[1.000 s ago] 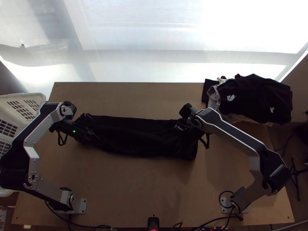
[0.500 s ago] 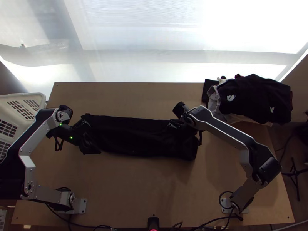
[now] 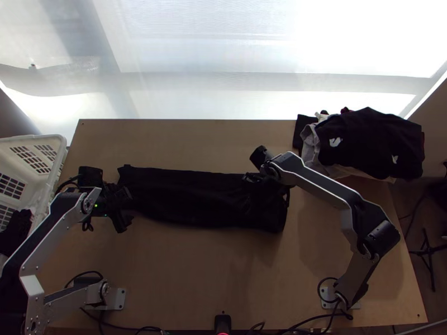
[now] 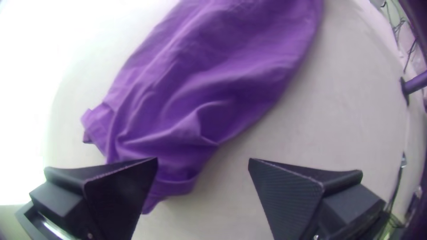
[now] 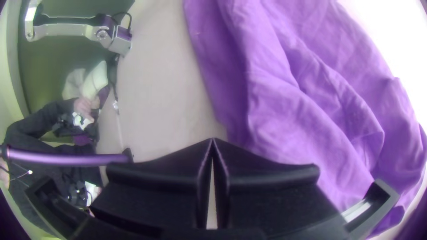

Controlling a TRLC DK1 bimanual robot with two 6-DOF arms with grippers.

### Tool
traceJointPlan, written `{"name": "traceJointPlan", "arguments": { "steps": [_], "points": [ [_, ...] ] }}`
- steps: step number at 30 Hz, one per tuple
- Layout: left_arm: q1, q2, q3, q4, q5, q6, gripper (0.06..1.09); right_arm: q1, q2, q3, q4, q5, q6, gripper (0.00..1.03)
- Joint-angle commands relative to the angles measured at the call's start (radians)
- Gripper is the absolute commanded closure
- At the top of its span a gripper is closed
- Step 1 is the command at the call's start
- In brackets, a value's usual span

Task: Fold the t-shirt

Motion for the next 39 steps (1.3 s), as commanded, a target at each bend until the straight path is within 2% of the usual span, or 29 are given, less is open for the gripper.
{"name": "traceJointPlan", "arguments": {
  "steps": [1,4,10,14,31,39],
  "points": [
    [-0.092,-0.18,-0.141,0.201,-0.08,-0.009,0.1,-0.035,0.019,-0.002,0.007,-0.016,-0.015,1.0],
    [-0.181,-0.283,-0.223,0.236,-0.08,-0.038,0.1,-0.053,0.034,-0.002,0.027,-0.024,-0.015,1.0],
    [-0.286,-0.421,-0.33,0.178,-0.078,-0.039,0.1,-0.077,0.088,0.024,0.045,-0.038,-0.015,1.0],
    [-0.333,-0.484,-0.401,0.234,-0.081,-0.03,0.1,-0.088,0.102,0.038,0.045,-0.047,-0.015,1.0],
    [-0.257,-0.264,-0.421,0.59,-0.092,0.022,0.1,-0.093,0.108,0.05,0.045,-0.072,-0.017,1.0],
    [-0.255,-0.203,-0.456,0.676,-0.101,0.06,0.11,-0.093,0.108,0.053,0.045,-0.076,-0.017,1.0]
  ]
}}
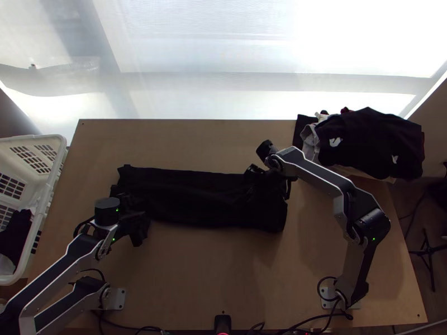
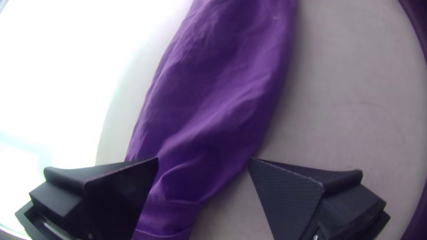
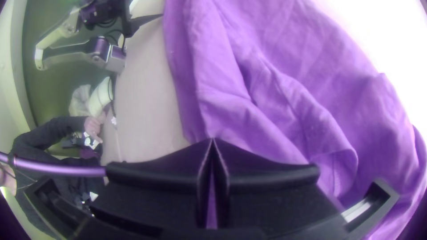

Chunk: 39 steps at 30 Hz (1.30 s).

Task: Fold the t-shirt

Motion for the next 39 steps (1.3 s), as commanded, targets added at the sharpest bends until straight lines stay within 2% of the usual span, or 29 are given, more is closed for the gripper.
{"name": "traceJointPlan", "arguments": {
  "steps": [1,7,14,28,37,39],
  "points": [
    [0.008,0.062,-0.035,0.073,-0.007,0.044,0.11,-0.001,0.001,0.004,0.0,-0.004,0.0,1.0],
    [0.01,0.103,-0.044,0.13,-0.007,0.078,0.11,-0.008,0.001,0.002,0.0,-0.011,-0.002,1.0],
    [0.037,0.195,-0.037,0.276,-0.007,0.107,0.11,-0.007,0.001,0.001,0.0,-0.018,-0.003,1.0],
    [0.014,0.381,0.025,0.357,-0.007,0.175,0.11,0.01,0.007,0.004,0.0,-0.029,-0.009,1.0],
    [0.013,0.475,0.077,0.384,-0.006,0.184,0.27,0.024,0.018,0.007,0.0,-0.044,-0.011,1.0],
    [0.013,0.484,0.08,0.391,0.001,0.185,0.39,0.024,0.018,0.005,-0.002,-0.046,-0.011,1.0]
  ]
}}
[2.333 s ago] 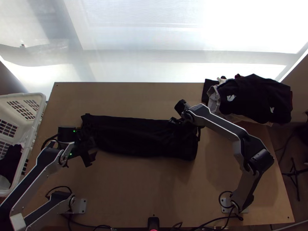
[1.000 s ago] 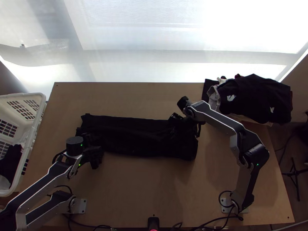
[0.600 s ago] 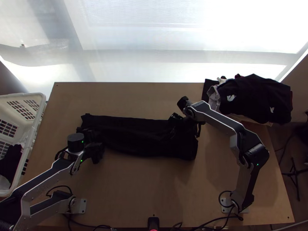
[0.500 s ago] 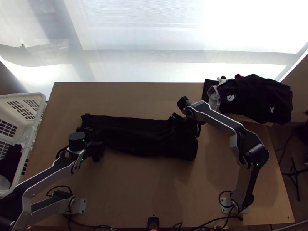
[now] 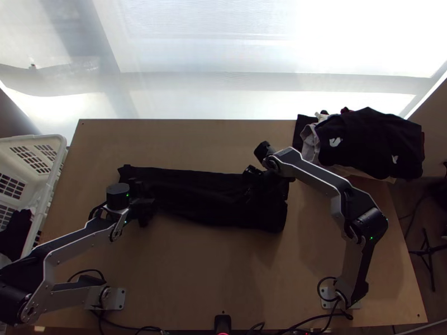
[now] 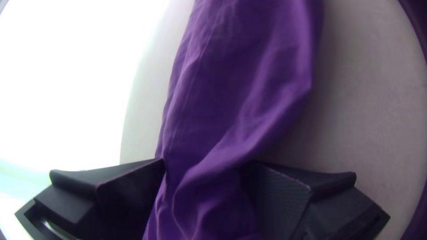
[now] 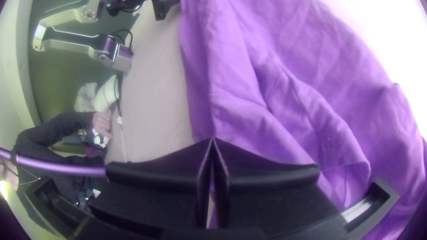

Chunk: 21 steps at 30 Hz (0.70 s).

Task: Fold the t-shirt

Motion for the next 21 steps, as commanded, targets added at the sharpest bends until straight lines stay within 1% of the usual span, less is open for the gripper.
{"name": "traceJointPlan", "arguments": {
  "steps": [1,5,8,9,10,11,12,15,21],
  "points": [
    [-0.001,0.069,0.028,0.017,0.008,0.006,0.46,0.007,0.004,-0.001,-0.001,-0.006,0.0,1.0],
    [-0.015,0.088,0.035,0.017,0.009,0.008,0.71,0.009,0.004,-0.004,-0.003,-0.011,0.0,1.0],
    [-0.027,0.063,0.02,0.017,0.009,0.012,0.81,0.009,0.004,-0.004,-0.003,-0.011,0.0,1.0],
    [-0.03,0.04,0.006,0.017,0.011,0.032,0.86,0.009,0.004,-0.004,-0.005,-0.011,0.0,1.0],
    [-0.033,0.019,-0.005,0.017,0.011,0.037,0.86,0.007,0.004,-0.004,-0.006,-0.012,0.0,1.0],
    [-0.035,0.0,-0.011,0.017,0.009,0.037,0.9,0.007,0.004,-0.004,-0.006,-0.011,0.0,1.0],
    [-0.035,-0.02,-0.02,0.014,0.009,0.035,0.91,0.007,0.004,-0.004,-0.008,-0.012,0.0,1.0],
    [-0.035,-0.081,-0.041,0.005,0.009,0.035,1.05,0.007,0.0,-0.001,-0.012,-0.012,-0.002,1.0],
    [-0.032,-0.21,-0.047,-0.002,0.009,0.04,1.05,-0.002,-0.055,0.011,-0.041,-0.031,-0.006,1.0]
  ]
}}
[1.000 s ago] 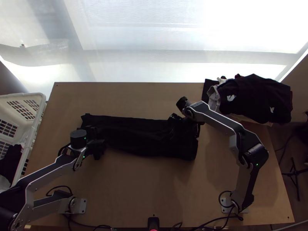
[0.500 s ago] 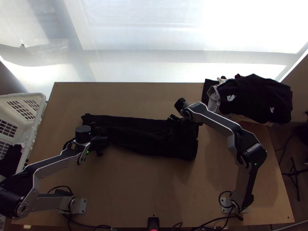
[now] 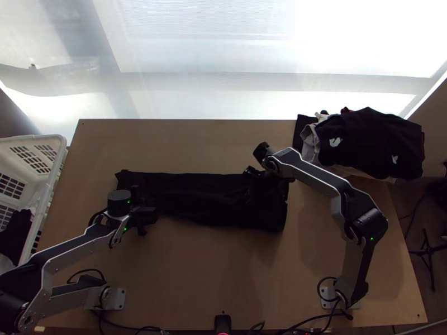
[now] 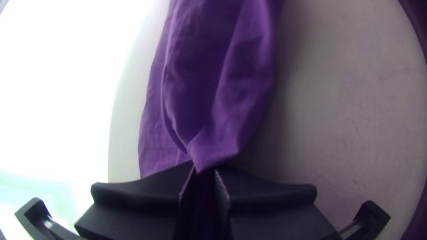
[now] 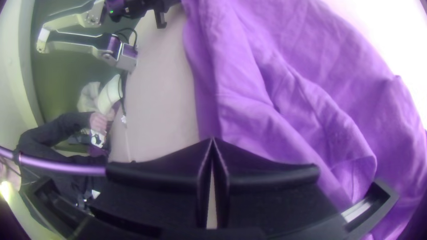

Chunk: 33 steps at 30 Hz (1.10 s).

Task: Fold the t-shirt

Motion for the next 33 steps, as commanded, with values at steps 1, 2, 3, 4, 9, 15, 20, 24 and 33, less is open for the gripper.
{"name": "traceJointPlan", "arguments": {
  "steps": [1,2,3,4,9,15,20,24,33],
  "points": [
    [-0.005,-0.145,-0.004,0.01,0.005,0.02,1.05,-0.014,-0.07,0.014,-0.034,-0.019,-0.007,1.0],
    [-0.014,-0.167,0.0,-0.007,0.005,0.032,1.05,-0.021,-0.093,0.019,-0.048,-0.024,-0.013,1.0],
    [-0.02,-0.184,0.002,-0.013,0.005,0.044,1.05,-0.029,-0.118,0.022,-0.063,-0.027,-0.018,1.0],
    [-0.026,-0.199,0.003,-0.013,0.005,0.052,1.05,-0.04,-0.144,0.022,-0.074,-0.038,-0.018,1.0],
    [-0.08,-0.227,0.06,-0.072,0.005,0.057,1.05,-0.12,-0.243,0.028,-0.169,-0.056,-0.056,1.0],
    [-0.259,-0.196,0.143,-0.093,-0.019,0.103,1.05,-0.276,-0.34,0.005,-0.238,-0.082,-0.094,1.0],
    [-0.393,-0.078,0.275,-0.11,-0.041,0.176,1.05,-0.364,-0.437,-0.057,-0.252,-0.096,-0.105,1.0],
    [-0.456,0.054,0.416,-0.111,-0.041,0.23,1.05,-0.437,-0.513,-0.092,-0.258,-0.114,-0.105,1.0],
    [-0.623,0.318,0.706,-0.111,-0.042,0.323,1.05,-0.614,-0.648,-0.158,-0.288,-0.145,-0.123,1.0]
  ]
}}
